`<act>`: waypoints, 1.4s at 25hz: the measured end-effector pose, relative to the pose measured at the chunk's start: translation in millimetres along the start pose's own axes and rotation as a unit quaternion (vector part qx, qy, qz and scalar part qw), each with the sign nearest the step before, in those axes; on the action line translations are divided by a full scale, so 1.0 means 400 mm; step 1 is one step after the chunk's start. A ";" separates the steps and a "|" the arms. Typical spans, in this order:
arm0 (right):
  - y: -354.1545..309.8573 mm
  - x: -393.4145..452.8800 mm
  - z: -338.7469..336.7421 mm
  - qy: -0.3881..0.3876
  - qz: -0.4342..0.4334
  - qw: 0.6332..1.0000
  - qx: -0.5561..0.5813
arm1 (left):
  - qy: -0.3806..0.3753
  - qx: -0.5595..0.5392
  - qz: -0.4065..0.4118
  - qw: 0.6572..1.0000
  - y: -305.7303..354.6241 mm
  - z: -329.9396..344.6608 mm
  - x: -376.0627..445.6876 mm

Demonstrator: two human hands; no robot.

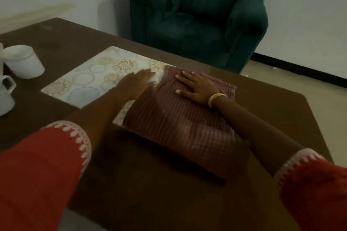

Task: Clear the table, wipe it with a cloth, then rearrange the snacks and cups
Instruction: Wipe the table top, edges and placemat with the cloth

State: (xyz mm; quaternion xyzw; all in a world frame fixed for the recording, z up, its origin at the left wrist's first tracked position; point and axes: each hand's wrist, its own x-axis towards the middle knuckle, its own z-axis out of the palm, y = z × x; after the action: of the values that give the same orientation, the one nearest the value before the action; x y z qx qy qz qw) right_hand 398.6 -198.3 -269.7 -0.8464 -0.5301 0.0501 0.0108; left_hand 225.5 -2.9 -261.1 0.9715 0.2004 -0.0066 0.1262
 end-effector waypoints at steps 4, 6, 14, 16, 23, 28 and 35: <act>0.183 0.134 -0.022 -0.010 0.085 0.996 -0.017 | 0.061 0.024 0.023 0.998 0.039 0.038 0.083; 0.229 0.163 -0.035 -0.004 0.126 0.992 0.008 | 0.089 -0.003 0.023 0.996 0.037 0.040 0.083; 0.069 0.052 -0.035 0.119 0.216 0.922 0.297 | 0.095 -0.010 0.028 0.995 0.035 0.030 0.071; -0.070 -0.040 -0.015 0.063 0.095 0.977 0.182 | 0.091 -0.023 0.024 0.995 0.035 0.029 0.070; 0.064 0.079 -0.027 0.008 0.049 0.997 0.050 | 0.098 -0.020 0.036 0.994 0.026 0.036 0.069; 0.205 0.205 -0.056 -0.005 0.243 0.968 0.068 | 0.105 -0.019 0.030 0.994 0.022 0.045 0.078; 0.084 0.155 -0.042 0.030 0.159 0.986 0.030 | 0.107 -0.021 0.031 0.994 0.030 0.049 0.079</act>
State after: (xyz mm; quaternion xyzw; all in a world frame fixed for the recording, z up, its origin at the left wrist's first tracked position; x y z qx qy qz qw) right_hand 457.3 -156.8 -260.0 -0.9205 -0.3862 0.0417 0.0435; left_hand 259.8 -6.3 -279.3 0.9697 0.1822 0.1054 0.1241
